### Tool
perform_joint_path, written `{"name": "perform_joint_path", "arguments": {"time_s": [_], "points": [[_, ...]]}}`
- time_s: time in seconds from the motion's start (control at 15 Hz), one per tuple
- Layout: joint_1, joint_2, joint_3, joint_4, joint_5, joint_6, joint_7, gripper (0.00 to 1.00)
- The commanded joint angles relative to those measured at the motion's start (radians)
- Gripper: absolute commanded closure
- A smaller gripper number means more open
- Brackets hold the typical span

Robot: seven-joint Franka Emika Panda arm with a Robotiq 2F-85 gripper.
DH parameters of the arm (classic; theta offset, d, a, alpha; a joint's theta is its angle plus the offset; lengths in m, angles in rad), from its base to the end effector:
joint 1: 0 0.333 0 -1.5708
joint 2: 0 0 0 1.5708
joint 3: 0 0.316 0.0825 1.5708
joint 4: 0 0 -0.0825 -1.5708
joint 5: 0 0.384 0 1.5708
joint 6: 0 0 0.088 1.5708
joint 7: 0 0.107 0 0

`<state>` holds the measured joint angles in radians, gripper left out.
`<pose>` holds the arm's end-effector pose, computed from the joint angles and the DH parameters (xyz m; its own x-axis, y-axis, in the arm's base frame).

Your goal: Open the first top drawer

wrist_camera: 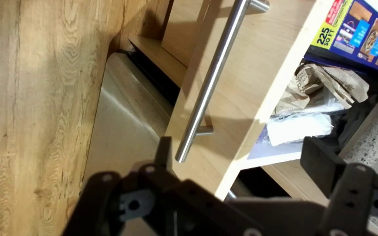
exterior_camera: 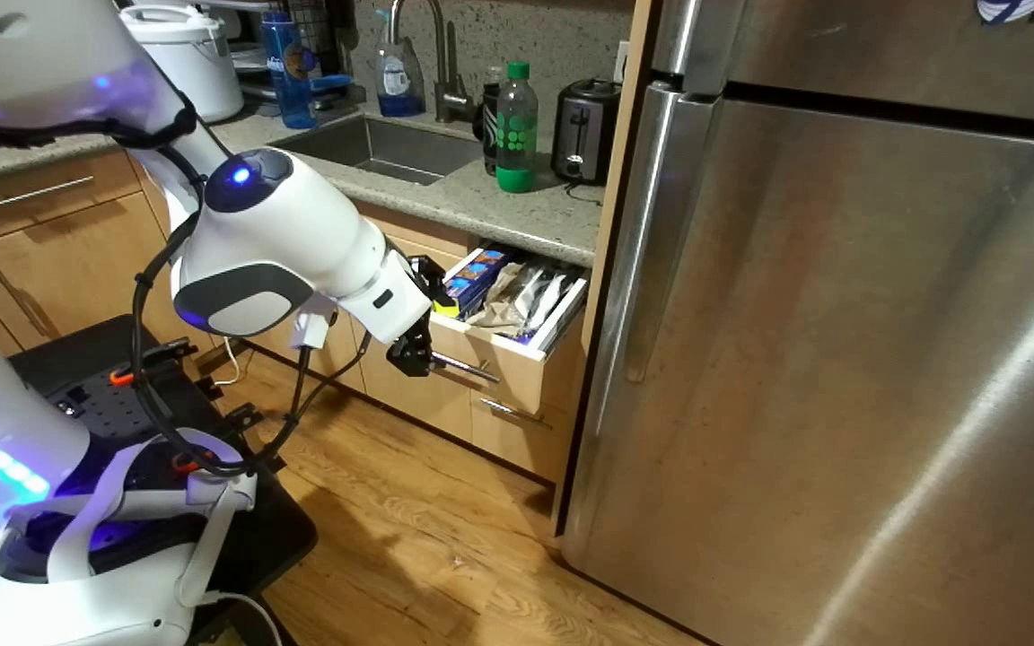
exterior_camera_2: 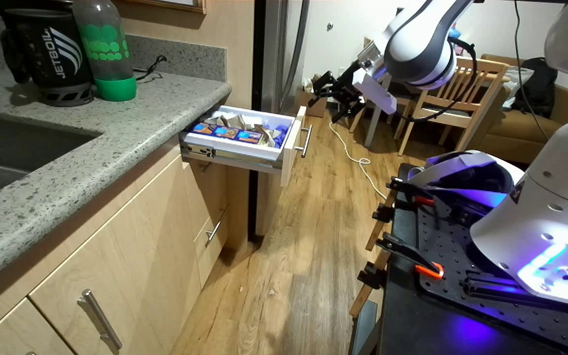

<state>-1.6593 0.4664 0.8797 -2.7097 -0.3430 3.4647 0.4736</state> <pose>0.3505 -0.2522 0.2012 0.4054 -0.8562 0.3203 -0.7041 -0.5159 -0.4879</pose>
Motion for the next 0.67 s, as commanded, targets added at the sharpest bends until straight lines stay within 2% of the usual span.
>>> {"name": "perform_joint_path", "arguments": {"time_s": [0.0, 0.6], "points": [[-0.002, 0.006, 0.016, -0.001, 0.045, 0.0, -0.039, 0.0], [0.014, 0.006, 0.015, -0.001, 0.045, 0.0, -0.039, 0.0]]}}
